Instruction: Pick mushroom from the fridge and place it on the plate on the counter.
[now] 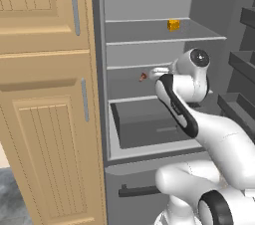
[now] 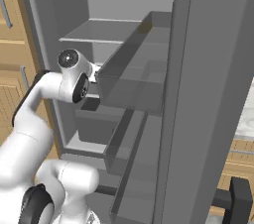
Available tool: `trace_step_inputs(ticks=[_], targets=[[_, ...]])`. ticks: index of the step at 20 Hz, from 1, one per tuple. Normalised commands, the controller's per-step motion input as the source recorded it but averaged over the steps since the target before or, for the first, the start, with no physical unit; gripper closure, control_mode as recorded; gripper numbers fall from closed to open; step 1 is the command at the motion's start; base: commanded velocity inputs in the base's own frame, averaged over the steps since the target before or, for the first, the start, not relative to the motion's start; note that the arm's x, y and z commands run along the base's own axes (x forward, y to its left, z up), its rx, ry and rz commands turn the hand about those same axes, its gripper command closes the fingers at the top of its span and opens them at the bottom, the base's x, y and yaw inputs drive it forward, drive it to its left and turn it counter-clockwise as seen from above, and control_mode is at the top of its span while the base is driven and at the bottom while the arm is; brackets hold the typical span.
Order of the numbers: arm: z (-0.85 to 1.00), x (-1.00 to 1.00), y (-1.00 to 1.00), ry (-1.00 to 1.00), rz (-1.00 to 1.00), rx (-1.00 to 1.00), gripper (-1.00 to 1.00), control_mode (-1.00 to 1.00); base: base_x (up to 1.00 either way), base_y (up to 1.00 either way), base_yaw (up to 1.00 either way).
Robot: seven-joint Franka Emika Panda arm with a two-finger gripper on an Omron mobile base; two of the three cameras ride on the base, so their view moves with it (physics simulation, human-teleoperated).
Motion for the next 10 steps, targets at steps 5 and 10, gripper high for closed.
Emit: trace_step_inputs(ticks=[5, 10], targets=[[-0.21, 0.72, -0.12, 0.01, 0.00, 0.02, -1.00, -1.00, 0.00, 0.00, 0.00], [-0.01, 0.64, -0.08, 0.10, 0.00, 0.00, -1.00, -1.00, 0.00, 0.00, 0.00]])
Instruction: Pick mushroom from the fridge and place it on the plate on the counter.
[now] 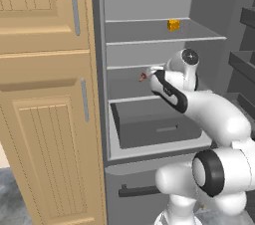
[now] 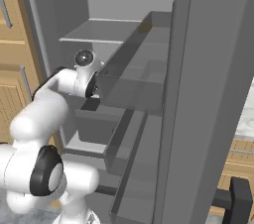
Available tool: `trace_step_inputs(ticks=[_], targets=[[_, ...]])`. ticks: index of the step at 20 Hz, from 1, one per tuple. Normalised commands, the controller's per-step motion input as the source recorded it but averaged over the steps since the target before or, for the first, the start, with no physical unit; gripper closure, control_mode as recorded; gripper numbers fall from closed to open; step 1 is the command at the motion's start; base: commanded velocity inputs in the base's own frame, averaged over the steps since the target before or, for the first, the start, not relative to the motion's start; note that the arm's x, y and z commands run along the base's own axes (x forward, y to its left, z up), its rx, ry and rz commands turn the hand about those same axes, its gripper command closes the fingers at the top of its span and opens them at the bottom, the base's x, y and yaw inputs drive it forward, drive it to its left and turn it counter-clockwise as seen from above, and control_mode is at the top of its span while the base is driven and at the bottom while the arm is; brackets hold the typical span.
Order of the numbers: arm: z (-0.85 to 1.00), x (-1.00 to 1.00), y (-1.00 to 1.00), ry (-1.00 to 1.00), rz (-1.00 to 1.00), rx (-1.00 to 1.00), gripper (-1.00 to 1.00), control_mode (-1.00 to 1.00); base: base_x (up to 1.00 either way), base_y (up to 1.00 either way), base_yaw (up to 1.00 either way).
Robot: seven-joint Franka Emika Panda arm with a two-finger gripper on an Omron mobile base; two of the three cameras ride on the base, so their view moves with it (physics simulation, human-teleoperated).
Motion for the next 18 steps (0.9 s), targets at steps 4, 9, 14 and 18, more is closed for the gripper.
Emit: trace_step_inputs(ticks=[4, 9, 14, 18], targets=[[-0.02, 0.64, 0.00, 0.16, 0.00, 0.00, -1.00, -1.00, 0.00, 0.00, 0.00], [-0.12, 0.48, 0.00, 0.17, 0.00, 0.00, -1.00, -1.00, 0.00, 0.00, 0.00], [-0.44, 0.35, 0.00, 0.07, 0.00, 0.00, -1.00, -1.00, 0.00, 0.00, 0.00], [-0.57, 0.20, 0.00, 0.00, 0.00, 0.00, -1.00, -1.00, 0.00, 0.00, 0.00]])
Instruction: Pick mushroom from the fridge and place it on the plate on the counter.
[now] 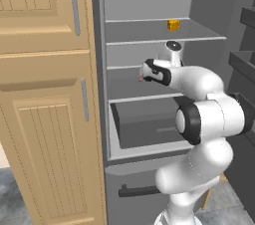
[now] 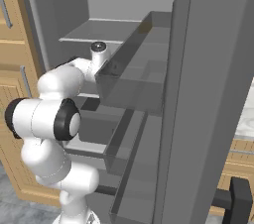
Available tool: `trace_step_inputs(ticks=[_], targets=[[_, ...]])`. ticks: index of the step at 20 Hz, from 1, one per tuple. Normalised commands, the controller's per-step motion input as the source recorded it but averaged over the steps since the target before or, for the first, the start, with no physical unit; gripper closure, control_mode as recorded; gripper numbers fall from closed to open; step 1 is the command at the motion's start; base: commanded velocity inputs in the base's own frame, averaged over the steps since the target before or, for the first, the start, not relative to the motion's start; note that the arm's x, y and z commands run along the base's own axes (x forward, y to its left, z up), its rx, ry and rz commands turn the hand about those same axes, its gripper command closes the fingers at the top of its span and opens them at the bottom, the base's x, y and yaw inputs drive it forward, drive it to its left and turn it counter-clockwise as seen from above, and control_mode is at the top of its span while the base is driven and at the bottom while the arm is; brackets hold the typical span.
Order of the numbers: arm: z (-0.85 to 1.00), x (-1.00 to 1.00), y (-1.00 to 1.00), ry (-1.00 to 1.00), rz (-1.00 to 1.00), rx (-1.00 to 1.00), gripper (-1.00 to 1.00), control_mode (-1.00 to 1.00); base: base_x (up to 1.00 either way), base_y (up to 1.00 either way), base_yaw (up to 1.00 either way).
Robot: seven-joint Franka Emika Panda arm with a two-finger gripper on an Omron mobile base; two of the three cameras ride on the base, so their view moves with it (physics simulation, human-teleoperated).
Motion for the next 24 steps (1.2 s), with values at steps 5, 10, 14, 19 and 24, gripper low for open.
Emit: trace_step_inputs(ticks=[5, 10, 14, 19, 24], targets=[[-0.34, 0.12, 0.00, -0.07, 0.00, 0.00, -1.00, -1.00, 0.00, 0.00, 0.00], [-0.12, 0.35, 0.00, -0.02, 0.00, 0.00, -1.00, -1.00, 0.00, 0.00, 0.00], [-0.10, 0.38, 0.00, 0.00, 0.00, 0.00, -1.00, -1.00, 0.00, 0.00, 0.00], [0.00, 0.47, 0.00, 0.01, 0.00, 0.00, -1.00, -1.00, 0.00, 0.00, 0.00], [-0.13, 0.43, 0.01, 0.01, 0.00, 0.00, -1.00, -1.00, 0.00, 0.00, 0.00]])
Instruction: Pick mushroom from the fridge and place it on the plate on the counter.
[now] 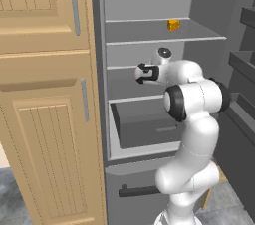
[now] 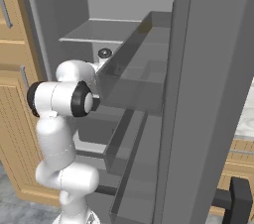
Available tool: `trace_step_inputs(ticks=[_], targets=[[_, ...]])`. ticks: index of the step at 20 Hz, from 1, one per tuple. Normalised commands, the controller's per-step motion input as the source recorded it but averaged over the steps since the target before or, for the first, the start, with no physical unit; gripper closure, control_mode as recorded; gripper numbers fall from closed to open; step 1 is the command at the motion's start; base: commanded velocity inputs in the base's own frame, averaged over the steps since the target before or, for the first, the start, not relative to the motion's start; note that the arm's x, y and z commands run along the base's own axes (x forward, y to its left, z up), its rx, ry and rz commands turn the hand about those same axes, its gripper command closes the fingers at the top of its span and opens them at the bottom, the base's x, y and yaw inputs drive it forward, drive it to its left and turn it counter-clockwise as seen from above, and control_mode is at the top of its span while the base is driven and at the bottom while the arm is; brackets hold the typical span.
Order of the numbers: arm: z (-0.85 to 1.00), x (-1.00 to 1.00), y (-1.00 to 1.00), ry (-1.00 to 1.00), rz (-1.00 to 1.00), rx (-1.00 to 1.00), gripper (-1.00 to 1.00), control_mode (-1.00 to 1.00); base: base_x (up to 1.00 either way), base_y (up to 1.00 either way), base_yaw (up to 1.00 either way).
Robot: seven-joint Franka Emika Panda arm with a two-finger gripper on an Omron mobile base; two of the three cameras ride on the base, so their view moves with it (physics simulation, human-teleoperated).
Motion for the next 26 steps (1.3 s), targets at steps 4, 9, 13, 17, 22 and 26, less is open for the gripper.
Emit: trace_step_inputs(ticks=[4, 9, 13, 17, 22, 26], targets=[[-0.27, 0.41, 0.00, 0.00, 0.00, 0.00, -1.00, -1.00, 0.00, 0.00, 0.00], [-0.20, 0.40, 0.00, 0.00, 0.00, 0.00, -1.00, -1.00, 0.00, 0.00, 0.00], [-0.16, 0.46, 0.04, 0.04, 0.00, 0.00, -1.00, -1.00, 0.00, 0.00, 0.00], [-0.04, 0.36, 0.00, 0.04, 0.00, 0.00, -1.00, -1.00, 0.00, 0.00, 0.00], [-0.09, 0.37, 0.00, 0.04, 0.00, 0.00, -1.00, -1.00, 0.00, 0.00, 0.00], [-0.14, 0.37, 0.00, 0.04, 0.00, 0.00, -1.00, -1.00, 0.00, 0.00, 0.00]])
